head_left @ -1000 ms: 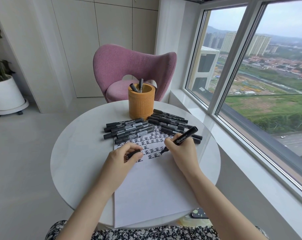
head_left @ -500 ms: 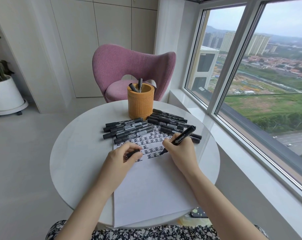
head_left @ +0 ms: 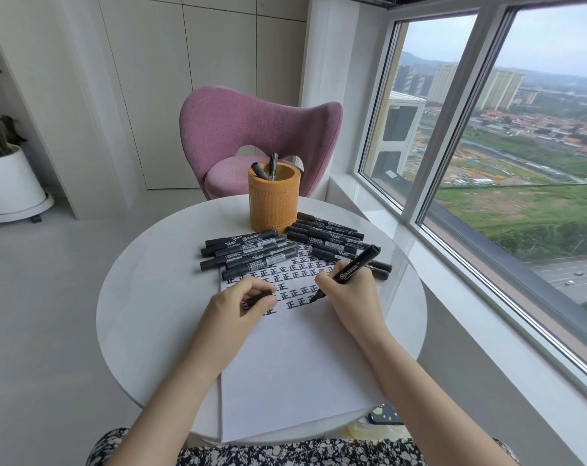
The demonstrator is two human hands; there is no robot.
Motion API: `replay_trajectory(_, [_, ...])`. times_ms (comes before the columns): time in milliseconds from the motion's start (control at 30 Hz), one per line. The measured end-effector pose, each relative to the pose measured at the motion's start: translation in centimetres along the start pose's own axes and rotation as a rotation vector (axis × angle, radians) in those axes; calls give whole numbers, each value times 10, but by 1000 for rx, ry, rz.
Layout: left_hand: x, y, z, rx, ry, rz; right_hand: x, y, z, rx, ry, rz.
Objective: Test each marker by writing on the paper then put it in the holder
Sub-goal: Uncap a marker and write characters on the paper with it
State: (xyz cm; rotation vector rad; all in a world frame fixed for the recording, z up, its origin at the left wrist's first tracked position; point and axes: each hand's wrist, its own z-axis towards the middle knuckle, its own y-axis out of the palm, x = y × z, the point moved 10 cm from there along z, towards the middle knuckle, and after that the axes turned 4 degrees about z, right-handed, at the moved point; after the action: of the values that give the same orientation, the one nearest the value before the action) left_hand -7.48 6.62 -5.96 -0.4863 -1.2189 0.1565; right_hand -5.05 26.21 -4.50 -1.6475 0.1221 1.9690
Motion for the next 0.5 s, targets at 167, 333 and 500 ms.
replay_trajectory(167, [1, 0, 0, -1, 4, -1, 0, 0, 0, 3, 4, -12])
replay_trajectory(333, [0, 0, 0, -3, -2, -5, -2, -3, -1, 19, -5, -11])
replay_trajectory(500, [0, 0, -1, -6, -4, -2, -3, -4, 0, 29, -17, 4])
